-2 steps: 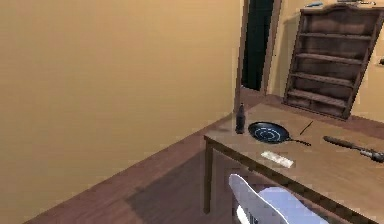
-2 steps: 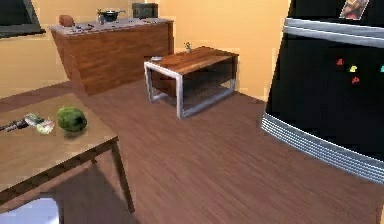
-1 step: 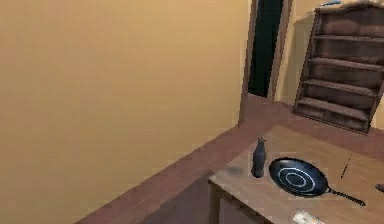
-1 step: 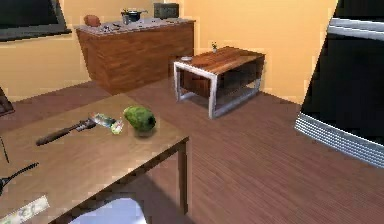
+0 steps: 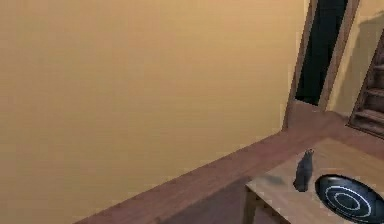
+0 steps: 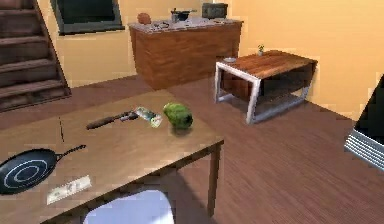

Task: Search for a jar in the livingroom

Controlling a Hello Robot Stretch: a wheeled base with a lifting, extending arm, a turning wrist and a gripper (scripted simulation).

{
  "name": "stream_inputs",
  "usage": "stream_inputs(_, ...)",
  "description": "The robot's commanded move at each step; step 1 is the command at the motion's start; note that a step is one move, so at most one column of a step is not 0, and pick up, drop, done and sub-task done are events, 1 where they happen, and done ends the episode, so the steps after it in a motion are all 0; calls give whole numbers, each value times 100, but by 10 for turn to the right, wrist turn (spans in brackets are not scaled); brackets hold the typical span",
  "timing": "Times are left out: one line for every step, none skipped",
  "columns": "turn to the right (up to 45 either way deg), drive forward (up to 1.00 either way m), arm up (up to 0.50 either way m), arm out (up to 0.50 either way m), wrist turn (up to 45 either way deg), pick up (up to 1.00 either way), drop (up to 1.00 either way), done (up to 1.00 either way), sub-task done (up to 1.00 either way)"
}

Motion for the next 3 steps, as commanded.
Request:
stream_inputs(0,90,0,0,0,0,0,0,0)
stream_inputs(450,0,0,0,0,0,0,0,0)
stream_inputs(30,0,0,0,0,0,0,0,0)
